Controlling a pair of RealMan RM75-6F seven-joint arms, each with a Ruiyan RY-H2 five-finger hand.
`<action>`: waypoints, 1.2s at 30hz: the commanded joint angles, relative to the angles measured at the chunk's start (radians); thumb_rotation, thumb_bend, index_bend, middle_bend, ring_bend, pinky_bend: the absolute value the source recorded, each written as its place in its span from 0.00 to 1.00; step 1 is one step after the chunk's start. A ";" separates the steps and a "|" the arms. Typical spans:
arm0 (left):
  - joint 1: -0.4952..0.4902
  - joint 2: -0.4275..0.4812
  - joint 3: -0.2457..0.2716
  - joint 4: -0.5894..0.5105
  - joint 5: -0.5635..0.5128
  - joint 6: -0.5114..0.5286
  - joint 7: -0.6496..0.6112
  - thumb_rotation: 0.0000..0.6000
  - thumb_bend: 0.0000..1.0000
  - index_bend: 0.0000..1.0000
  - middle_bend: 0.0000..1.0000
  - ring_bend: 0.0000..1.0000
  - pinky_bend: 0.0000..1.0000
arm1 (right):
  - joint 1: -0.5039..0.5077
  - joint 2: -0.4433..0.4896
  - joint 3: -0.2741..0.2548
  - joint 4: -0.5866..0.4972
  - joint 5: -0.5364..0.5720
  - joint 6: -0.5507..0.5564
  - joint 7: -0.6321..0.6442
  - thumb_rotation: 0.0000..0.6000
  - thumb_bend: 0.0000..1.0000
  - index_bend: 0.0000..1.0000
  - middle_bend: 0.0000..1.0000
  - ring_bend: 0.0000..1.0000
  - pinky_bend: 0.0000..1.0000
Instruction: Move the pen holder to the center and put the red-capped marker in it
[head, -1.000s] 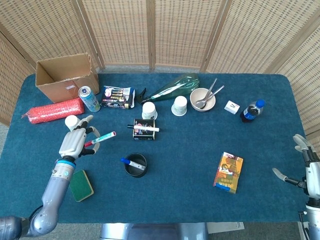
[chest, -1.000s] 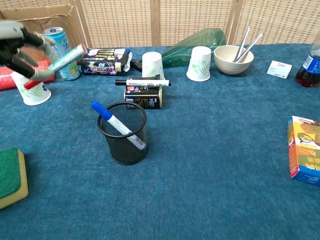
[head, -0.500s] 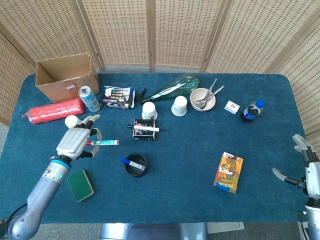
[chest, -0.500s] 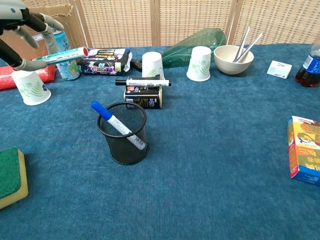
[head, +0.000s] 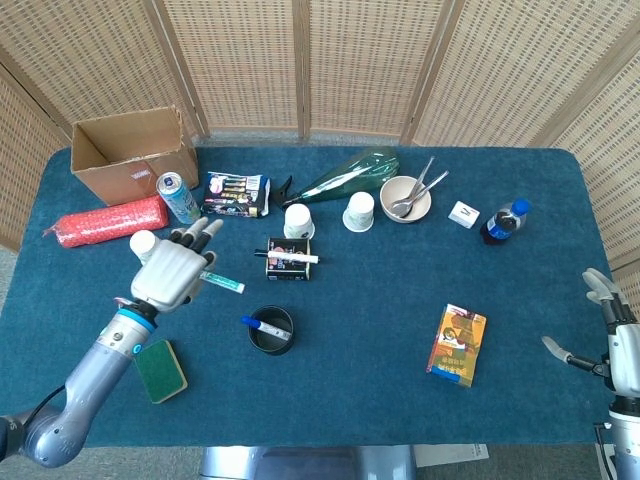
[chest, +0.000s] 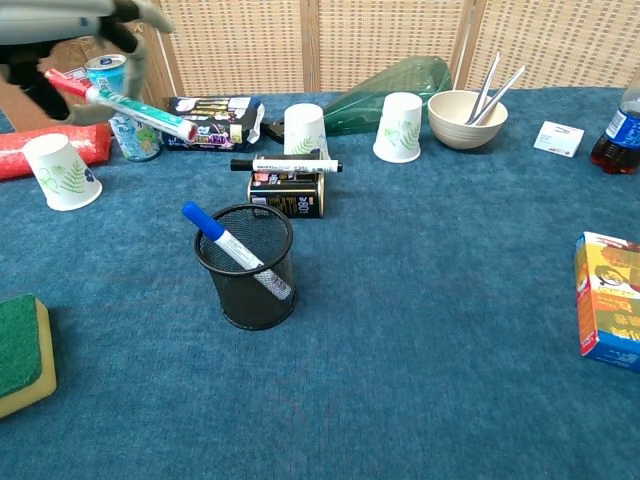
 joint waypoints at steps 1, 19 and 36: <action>-0.041 0.009 0.016 0.008 0.058 -0.026 0.052 1.00 0.47 0.49 0.00 0.00 0.25 | -0.001 0.001 0.000 -0.001 0.001 0.000 0.001 1.00 0.00 0.12 0.13 0.13 0.29; -0.160 -0.050 0.067 -0.007 0.181 -0.061 0.393 1.00 0.47 0.49 0.00 0.00 0.31 | -0.003 0.005 0.007 -0.008 0.007 0.007 0.006 1.00 0.00 0.12 0.13 0.13 0.29; -0.248 -0.170 0.129 0.019 0.172 -0.078 0.700 1.00 0.47 0.50 0.00 0.00 0.35 | -0.006 0.010 0.015 -0.012 0.013 0.011 0.020 1.00 0.00 0.12 0.13 0.13 0.29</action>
